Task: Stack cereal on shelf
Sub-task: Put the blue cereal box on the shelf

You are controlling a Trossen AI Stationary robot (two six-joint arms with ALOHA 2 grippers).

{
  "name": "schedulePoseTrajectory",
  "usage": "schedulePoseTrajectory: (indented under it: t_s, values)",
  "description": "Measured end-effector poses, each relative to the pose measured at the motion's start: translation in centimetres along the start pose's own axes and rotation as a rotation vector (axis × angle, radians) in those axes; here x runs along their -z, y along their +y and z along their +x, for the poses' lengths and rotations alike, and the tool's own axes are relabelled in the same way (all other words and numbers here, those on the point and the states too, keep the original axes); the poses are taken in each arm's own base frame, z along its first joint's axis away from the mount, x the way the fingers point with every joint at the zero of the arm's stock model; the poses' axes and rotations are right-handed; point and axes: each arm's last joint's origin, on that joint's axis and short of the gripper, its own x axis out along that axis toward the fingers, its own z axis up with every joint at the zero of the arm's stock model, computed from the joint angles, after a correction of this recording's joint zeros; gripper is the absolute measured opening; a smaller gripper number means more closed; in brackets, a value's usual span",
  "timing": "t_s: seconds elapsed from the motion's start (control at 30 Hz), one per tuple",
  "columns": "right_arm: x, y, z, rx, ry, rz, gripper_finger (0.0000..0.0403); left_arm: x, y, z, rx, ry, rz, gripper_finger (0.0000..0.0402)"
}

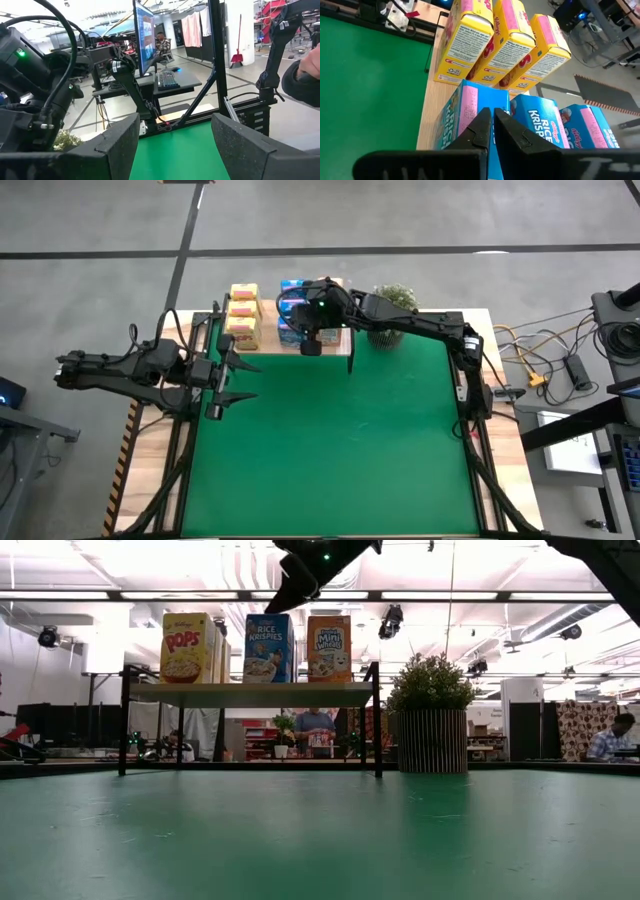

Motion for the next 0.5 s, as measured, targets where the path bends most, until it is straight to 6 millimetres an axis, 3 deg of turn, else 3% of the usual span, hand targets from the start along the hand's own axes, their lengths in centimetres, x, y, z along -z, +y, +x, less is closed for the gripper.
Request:
schedulePoseTrajectory:
  t_s: [0.5]
  values:
    - [0.06, 0.03, 0.00, -0.004, 0.007, -0.077, 0.0012, 0.00, 0.00, 0.00, -0.001, 0.000, 0.000, 0.0231]
